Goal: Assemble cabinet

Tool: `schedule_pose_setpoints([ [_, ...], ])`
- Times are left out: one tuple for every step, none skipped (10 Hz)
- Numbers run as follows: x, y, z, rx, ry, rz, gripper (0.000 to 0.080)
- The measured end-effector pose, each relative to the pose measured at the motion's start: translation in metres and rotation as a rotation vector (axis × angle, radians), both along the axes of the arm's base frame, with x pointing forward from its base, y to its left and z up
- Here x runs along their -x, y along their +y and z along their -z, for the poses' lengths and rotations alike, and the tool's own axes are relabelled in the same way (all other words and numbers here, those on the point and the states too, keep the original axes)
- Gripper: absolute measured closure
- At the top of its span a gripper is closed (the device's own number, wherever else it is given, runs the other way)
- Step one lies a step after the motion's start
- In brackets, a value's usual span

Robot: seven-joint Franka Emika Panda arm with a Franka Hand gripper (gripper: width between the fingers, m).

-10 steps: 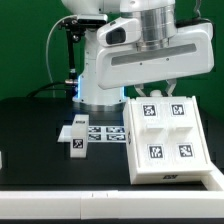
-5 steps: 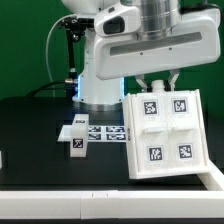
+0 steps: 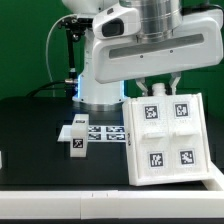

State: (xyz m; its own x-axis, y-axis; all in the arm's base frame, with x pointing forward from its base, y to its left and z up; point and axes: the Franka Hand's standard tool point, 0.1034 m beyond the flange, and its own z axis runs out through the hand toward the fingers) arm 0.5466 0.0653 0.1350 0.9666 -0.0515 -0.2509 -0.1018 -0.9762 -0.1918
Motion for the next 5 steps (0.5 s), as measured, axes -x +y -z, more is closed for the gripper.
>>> schedule_pose_setpoints([
  [-0.014, 0.001, 0.001, 0.002, -0.01, 0.014, 0.0577],
  [-0.019, 0.004, 0.001, 0.0, -0.016, 0.01, 0.0577],
  [-0.021, 0.008, 0.003, 0.0, -0.016, 0.005, 0.0577],
  [-0.023, 0.01, 0.003, -0.004, -0.016, -0.008, 0.0577],
  [-0.024, 0.011, 0.002, -0.002, -0.006, -0.011, 0.0577],
])
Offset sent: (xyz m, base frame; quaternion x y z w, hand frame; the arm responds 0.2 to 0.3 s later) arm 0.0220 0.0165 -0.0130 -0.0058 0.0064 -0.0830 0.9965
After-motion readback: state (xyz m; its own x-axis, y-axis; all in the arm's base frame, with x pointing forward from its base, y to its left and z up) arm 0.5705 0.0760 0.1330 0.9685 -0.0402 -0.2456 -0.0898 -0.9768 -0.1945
